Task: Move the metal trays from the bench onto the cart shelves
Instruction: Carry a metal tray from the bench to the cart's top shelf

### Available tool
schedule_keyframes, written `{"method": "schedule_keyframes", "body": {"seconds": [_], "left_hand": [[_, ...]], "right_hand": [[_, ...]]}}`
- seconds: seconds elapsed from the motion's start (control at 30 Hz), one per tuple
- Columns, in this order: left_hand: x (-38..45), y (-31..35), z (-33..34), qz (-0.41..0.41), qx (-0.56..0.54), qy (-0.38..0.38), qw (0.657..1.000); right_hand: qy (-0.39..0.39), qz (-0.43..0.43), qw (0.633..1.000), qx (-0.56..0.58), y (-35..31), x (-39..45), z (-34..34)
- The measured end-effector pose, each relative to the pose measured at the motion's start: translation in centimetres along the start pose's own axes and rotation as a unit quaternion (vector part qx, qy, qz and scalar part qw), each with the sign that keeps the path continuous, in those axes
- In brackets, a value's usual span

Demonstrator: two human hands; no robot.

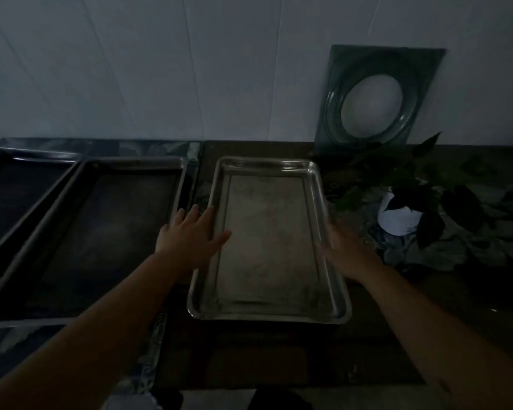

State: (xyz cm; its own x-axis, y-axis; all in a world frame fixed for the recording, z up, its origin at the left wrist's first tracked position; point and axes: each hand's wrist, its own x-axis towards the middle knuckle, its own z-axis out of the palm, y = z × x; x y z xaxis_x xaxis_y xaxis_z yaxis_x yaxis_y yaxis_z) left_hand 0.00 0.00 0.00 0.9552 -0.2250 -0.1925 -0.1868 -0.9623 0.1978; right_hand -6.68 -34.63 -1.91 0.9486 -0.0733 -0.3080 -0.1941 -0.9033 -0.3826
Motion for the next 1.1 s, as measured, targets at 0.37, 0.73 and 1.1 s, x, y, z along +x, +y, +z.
{"method": "schedule_keyframes", "body": {"seconds": [0.37,0.73,1.1], "left_hand": [[14.9,-2.8,8.9,-0.248,-0.366,-0.08,0.893],[16.8,-3.3,11.0,-0.317,-0.494,0.022,0.809],[-0.5,-7.5,6.6,-0.332,-0.542,0.128,0.762]], "right_hand": [[0.016,0.248,0.925,0.288,7.4,15.5,3.5],[0.081,0.292,0.834,0.462,8.6,18.7,5.3],[0.054,0.168,0.893,0.413,1.1,11.9,4.3]]}}
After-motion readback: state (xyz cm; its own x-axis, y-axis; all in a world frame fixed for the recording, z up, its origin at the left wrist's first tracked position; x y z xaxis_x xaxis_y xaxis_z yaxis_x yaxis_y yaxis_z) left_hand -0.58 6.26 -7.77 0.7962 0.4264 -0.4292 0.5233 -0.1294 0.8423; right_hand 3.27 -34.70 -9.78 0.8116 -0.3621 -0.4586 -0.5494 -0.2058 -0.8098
